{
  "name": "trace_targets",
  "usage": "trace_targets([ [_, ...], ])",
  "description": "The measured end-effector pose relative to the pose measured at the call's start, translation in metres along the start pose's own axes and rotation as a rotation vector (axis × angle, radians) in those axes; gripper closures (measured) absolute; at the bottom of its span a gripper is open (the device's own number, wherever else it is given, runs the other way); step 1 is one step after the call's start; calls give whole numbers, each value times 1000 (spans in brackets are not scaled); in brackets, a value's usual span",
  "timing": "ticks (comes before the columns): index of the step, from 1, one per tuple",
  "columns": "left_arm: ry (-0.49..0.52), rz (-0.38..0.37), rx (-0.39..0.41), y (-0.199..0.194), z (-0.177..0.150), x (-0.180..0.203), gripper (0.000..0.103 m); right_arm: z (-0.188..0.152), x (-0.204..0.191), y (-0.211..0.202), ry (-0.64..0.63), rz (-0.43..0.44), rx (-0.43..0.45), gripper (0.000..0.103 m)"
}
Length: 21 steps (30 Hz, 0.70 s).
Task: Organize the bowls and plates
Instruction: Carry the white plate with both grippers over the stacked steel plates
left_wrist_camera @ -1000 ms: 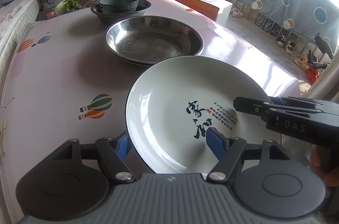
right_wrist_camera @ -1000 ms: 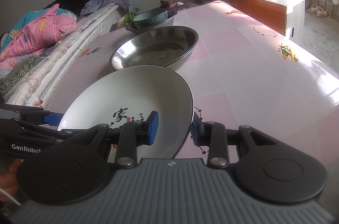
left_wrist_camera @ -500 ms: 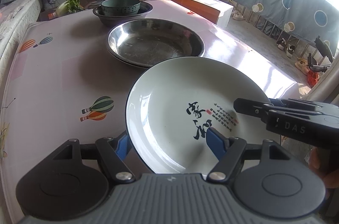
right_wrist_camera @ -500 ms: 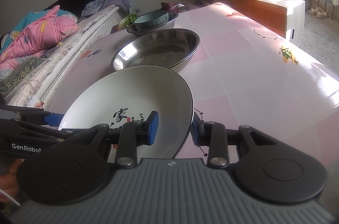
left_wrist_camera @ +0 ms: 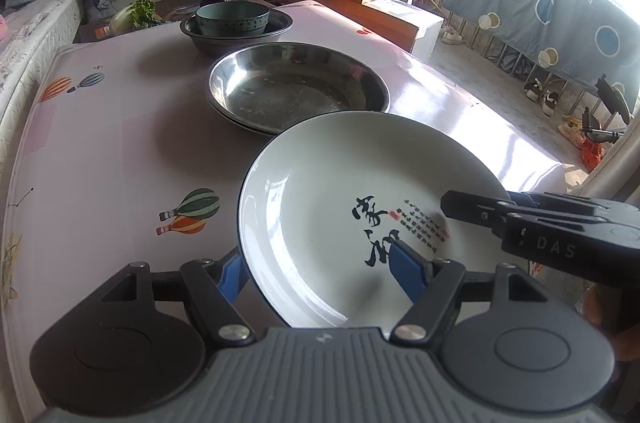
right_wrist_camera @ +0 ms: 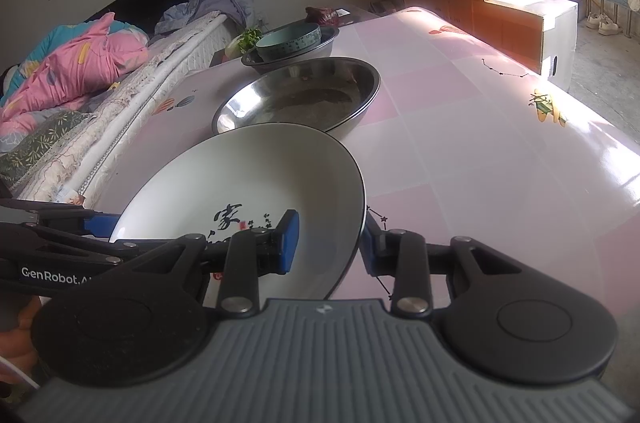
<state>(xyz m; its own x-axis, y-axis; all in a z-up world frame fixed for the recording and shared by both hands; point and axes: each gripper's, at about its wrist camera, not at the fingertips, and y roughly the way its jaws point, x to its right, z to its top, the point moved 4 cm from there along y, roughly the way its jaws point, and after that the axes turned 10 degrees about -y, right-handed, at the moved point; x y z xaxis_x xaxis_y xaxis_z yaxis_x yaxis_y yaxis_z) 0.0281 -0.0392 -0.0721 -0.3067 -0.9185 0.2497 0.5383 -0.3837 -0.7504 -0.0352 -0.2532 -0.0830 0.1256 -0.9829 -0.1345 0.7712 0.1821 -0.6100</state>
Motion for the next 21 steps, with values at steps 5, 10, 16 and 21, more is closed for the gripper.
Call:
trace_targets([
  [5, -3, 1, 12, -3, 2, -1, 29, 5, -1, 0, 1, 3, 7, 71],
  [10, -9, 3, 27, -7, 3, -1, 29, 9, -3, 2, -3, 6, 15, 71],
  [16, -16, 4, 36, -9, 4, -2, 29, 14, -3, 4, -8, 10, 24, 71],
  [21, -26, 5, 49, -10, 9, -5, 29, 17, -4, 7, -12, 13, 31, 71],
])
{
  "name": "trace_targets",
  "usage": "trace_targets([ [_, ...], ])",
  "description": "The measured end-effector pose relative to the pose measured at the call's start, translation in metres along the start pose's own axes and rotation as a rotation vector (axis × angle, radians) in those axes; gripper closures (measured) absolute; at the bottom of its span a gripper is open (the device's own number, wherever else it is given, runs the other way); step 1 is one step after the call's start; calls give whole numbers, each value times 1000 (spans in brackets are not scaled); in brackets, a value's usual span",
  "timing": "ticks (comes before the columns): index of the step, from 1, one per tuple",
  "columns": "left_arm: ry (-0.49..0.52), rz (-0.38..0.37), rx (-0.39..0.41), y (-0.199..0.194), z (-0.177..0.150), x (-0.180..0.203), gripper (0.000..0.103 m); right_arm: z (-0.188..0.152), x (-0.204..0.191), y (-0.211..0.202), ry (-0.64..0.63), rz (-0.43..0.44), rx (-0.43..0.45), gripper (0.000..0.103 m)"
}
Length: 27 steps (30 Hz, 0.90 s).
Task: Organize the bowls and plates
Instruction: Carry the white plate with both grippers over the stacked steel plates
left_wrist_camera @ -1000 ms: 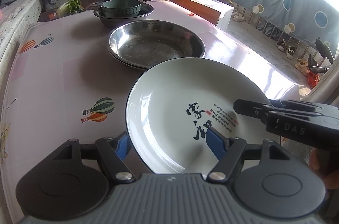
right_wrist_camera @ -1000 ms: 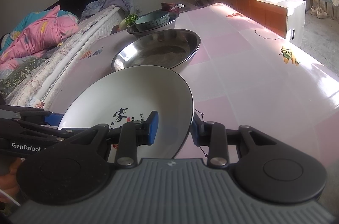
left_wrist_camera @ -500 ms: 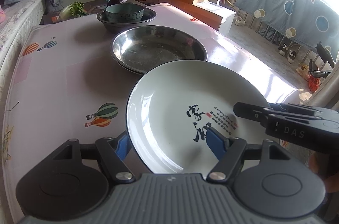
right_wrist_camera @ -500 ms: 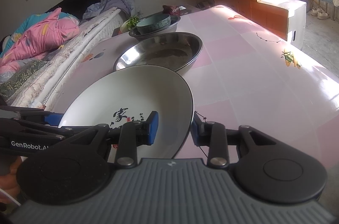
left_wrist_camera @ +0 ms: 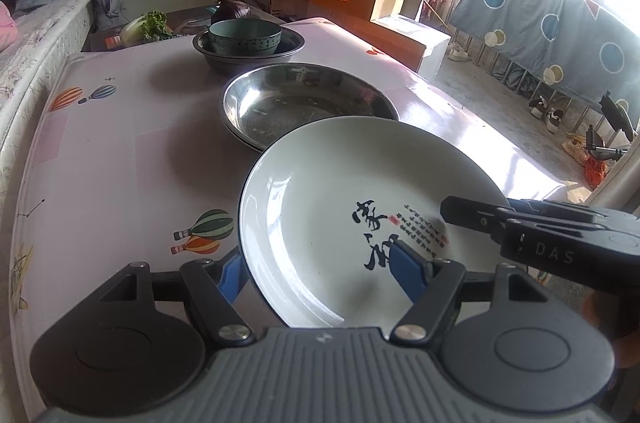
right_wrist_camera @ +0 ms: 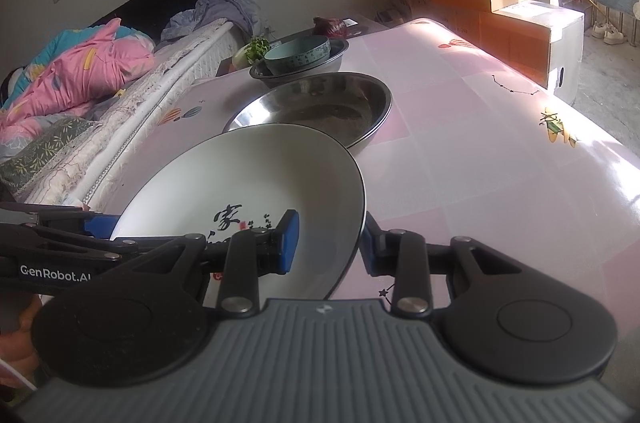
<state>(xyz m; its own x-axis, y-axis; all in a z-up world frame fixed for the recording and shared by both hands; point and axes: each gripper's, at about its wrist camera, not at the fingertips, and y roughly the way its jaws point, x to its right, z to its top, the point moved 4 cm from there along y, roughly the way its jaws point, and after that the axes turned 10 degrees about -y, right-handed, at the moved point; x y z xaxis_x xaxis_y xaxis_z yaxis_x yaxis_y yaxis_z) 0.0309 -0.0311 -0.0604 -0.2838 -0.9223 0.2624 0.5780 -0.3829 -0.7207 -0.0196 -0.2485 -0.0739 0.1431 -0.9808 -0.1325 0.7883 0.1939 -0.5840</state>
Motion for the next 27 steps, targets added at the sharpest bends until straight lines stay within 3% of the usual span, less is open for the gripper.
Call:
trace_targets([
  [16, -1, 10, 29, 17, 33, 2, 29, 32, 16, 27, 2, 9, 33, 71],
  [27, -32, 12, 24, 55, 70, -3, 29, 64, 38, 74, 20, 14, 27, 71],
])
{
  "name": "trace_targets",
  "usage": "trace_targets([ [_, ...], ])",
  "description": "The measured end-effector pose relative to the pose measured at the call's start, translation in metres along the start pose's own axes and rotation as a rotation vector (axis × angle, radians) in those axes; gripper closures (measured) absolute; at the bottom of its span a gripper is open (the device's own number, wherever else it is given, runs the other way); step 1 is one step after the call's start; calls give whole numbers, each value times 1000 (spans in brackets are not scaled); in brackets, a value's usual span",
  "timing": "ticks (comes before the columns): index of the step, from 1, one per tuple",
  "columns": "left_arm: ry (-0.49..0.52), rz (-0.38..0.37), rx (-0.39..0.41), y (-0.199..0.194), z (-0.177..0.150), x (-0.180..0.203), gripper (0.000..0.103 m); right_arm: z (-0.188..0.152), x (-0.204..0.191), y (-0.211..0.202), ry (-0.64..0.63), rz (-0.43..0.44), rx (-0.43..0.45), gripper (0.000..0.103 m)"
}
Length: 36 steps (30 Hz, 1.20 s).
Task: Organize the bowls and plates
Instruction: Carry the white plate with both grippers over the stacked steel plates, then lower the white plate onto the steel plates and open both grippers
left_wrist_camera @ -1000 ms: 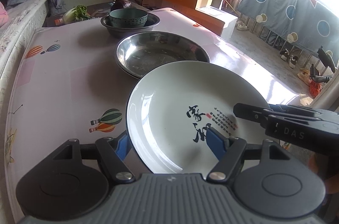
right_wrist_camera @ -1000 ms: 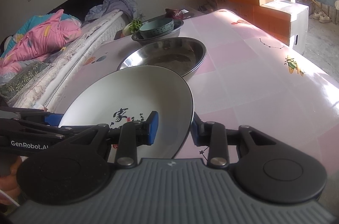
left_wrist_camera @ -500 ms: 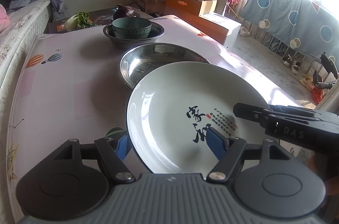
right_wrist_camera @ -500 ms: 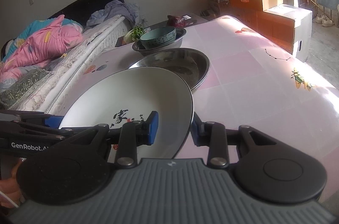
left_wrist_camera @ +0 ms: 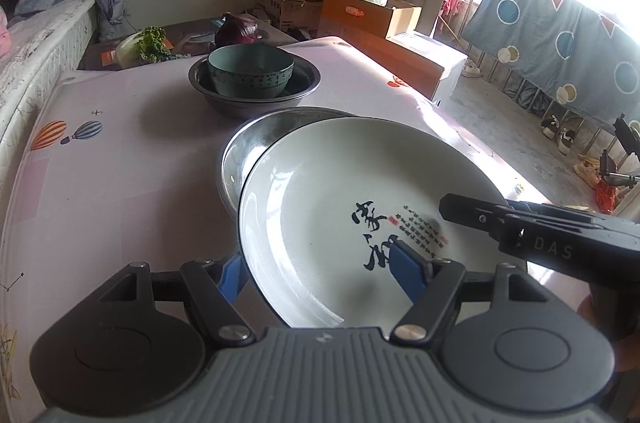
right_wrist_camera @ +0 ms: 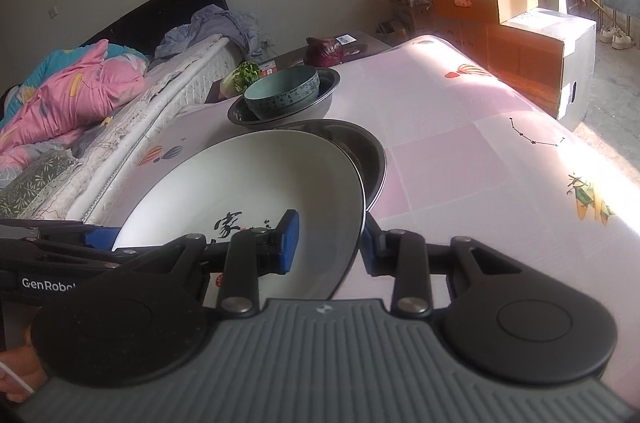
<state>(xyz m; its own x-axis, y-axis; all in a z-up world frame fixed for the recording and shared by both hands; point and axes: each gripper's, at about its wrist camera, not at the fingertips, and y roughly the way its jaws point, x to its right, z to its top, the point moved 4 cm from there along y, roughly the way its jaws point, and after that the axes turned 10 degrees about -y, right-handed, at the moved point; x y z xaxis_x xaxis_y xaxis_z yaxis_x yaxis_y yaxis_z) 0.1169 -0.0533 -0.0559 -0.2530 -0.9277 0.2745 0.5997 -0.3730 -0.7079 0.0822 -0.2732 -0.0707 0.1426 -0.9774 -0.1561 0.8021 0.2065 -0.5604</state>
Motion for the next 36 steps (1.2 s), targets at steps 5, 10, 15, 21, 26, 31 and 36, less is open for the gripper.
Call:
trace_targets([
  [5, -12, 8, -10, 14, 10, -6, 29, 9, 7, 21, 12, 11, -17, 71],
  [10, -30, 15, -31, 24, 14, -12, 29, 15, 9, 40, 10, 16, -41, 71],
  [15, -37, 16, -42, 30, 18, -15, 29, 18, 11, 54, 11, 21, -55, 71],
  [21, -49, 13, -51, 35, 23, -19, 29, 23, 12, 63, 11, 27, -60, 71],
  [26, -64, 4, -67, 40, 27, -25, 29, 27, 15, 69, 14, 27, -66, 71],
  [31, -72, -4, -63, 40, 31, -28, 29, 29, 20, 72, 20, 24, -55, 71],
  [36, -71, -7, -59, 40, 34, -28, 29, 33, 24, 74, 22, 16, -44, 71],
])
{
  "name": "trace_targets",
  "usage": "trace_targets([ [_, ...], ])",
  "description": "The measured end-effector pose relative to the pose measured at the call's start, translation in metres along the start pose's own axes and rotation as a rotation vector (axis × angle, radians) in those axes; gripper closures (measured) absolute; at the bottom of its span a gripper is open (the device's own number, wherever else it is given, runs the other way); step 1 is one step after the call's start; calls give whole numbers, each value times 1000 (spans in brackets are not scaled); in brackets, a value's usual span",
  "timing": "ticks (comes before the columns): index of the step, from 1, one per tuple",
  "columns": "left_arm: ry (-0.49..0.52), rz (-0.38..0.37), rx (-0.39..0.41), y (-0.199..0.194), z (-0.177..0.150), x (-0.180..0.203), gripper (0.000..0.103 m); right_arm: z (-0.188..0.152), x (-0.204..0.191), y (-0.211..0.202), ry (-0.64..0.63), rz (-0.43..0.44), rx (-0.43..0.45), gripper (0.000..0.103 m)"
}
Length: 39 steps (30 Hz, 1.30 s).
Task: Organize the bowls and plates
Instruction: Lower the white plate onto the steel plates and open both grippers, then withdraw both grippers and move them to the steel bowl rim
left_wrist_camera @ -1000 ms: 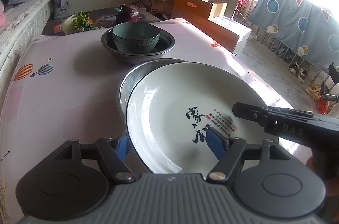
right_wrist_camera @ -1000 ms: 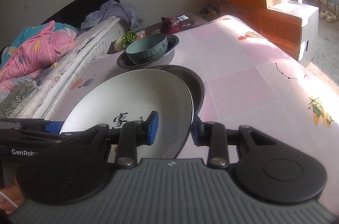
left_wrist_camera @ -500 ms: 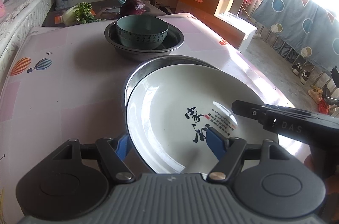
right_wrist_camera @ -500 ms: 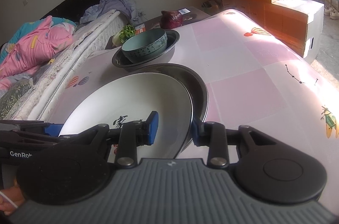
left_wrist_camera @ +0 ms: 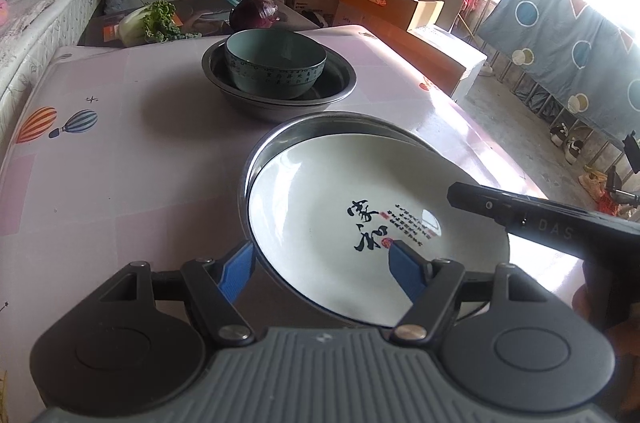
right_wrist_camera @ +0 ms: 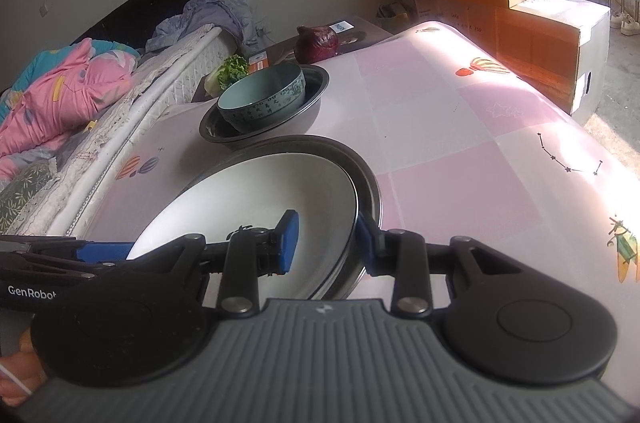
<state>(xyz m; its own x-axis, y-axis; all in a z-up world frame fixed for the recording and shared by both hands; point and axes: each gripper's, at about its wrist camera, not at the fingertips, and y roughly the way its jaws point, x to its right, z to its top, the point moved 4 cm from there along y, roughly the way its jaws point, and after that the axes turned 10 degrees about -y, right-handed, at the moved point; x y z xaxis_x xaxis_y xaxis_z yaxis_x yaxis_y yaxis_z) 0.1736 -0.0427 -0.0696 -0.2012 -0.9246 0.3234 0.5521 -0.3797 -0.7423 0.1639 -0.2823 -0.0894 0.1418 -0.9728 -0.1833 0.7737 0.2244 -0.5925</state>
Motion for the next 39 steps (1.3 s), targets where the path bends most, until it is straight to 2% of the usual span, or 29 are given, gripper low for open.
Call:
trace_targets([
  [4, 23, 0, 20, -4, 0, 5, 29, 1, 3, -3, -10, -36, 7, 71],
  [10, 49, 16, 34, -8, 0, 12, 28, 5, 1, -15, -24, -25, 51, 70],
  [12, 56, 24, 39, -10, 0, 13, 24, 6, -2, -19, -33, -22, 62, 68],
  [14, 63, 34, 45, -13, -1, 14, 21, 7, -4, -23, -37, -17, 69, 60],
  [20, 68, 72, 53, -22, -1, 12, 13, 7, -7, -37, -45, -29, 81, 47],
  [27, 65, 109, 77, -35, -1, 8, 8, 6, -11, -51, -70, -39, 80, 38],
  [39, 59, 139, 97, -42, 2, 3, 6, 11, -17, -58, -79, -22, 79, 36],
])
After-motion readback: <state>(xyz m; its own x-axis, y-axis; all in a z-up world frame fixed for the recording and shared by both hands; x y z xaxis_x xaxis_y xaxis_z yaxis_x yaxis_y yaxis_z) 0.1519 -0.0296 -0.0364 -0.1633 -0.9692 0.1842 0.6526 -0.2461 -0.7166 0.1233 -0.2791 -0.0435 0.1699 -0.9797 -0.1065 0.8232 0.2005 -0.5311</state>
